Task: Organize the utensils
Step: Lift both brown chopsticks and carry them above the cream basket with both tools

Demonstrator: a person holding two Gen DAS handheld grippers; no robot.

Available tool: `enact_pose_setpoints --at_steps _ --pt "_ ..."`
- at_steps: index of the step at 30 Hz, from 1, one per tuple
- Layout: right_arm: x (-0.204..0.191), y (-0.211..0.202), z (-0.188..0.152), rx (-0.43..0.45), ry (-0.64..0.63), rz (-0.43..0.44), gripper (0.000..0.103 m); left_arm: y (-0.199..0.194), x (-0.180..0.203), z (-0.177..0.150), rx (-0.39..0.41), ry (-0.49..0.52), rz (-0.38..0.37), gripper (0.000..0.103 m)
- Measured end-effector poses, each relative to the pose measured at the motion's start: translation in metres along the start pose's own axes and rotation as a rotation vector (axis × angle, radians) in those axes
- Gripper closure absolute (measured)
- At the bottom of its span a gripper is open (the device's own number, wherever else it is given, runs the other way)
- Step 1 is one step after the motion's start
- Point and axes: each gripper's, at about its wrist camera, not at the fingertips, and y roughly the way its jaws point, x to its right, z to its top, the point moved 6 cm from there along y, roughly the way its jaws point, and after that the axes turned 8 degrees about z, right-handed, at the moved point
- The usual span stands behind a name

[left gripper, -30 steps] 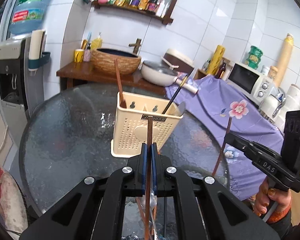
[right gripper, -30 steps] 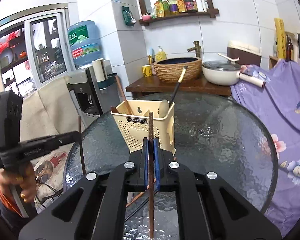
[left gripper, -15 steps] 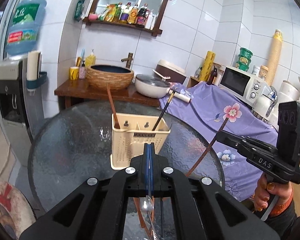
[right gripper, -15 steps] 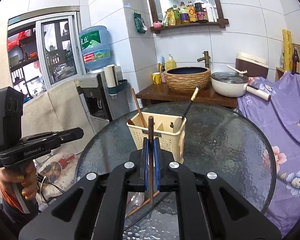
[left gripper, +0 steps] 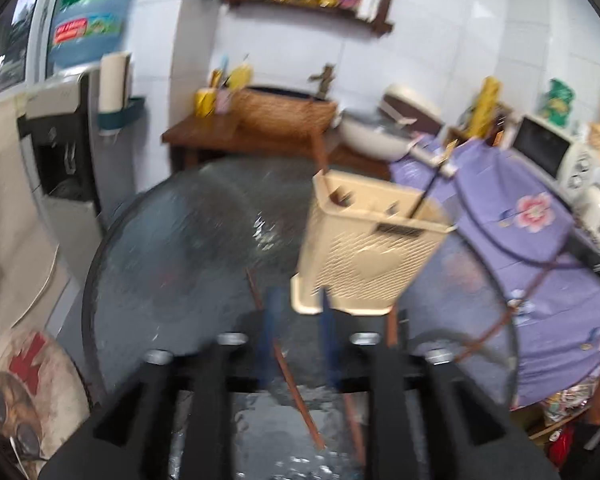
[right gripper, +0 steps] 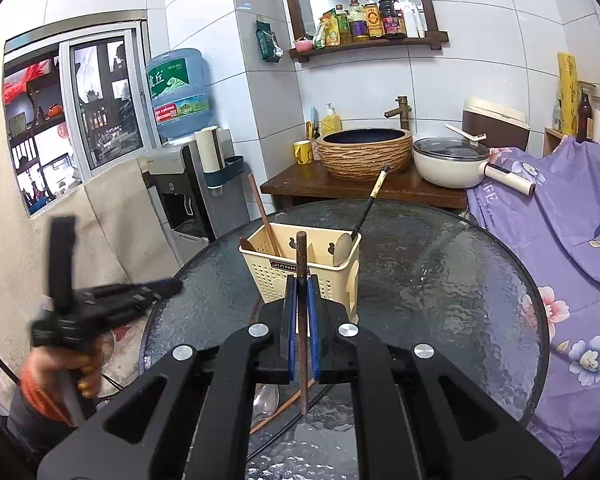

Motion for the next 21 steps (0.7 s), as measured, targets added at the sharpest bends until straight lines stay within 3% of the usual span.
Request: enact_pose_setpoints --at_steps 1,7,12,16,19,21 --pt "0.000 -0.001 0.001 0.004 -0.001 -0.002 0.097 0.014 -0.003 -0.005 -0.028 0.002 0.025 0.053" --pt "0.001 -0.004 0.002 0.009 -0.006 -0.009 0.097 0.082 -0.027 -0.029 -0.152 0.080 0.230 0.053" --pt "0.001 -0.005 0.002 0.008 -0.009 -0.009 0.097 0.117 -0.062 -0.038 -0.225 0.085 0.363 0.053" --pt "0.000 -0.005 0.003 0.010 -0.017 -0.006 0.097 0.136 -0.072 -0.039 -0.277 0.087 0.350 0.063" --pt "0.000 -0.003 0.004 0.009 -0.015 -0.003 0.097 0.146 -0.073 -0.031 -0.302 0.069 0.319 0.079" --pt "0.001 -0.002 0.004 0.006 -0.013 -0.002 0.097 0.154 -0.072 -0.024 -0.322 0.064 0.299 0.084"
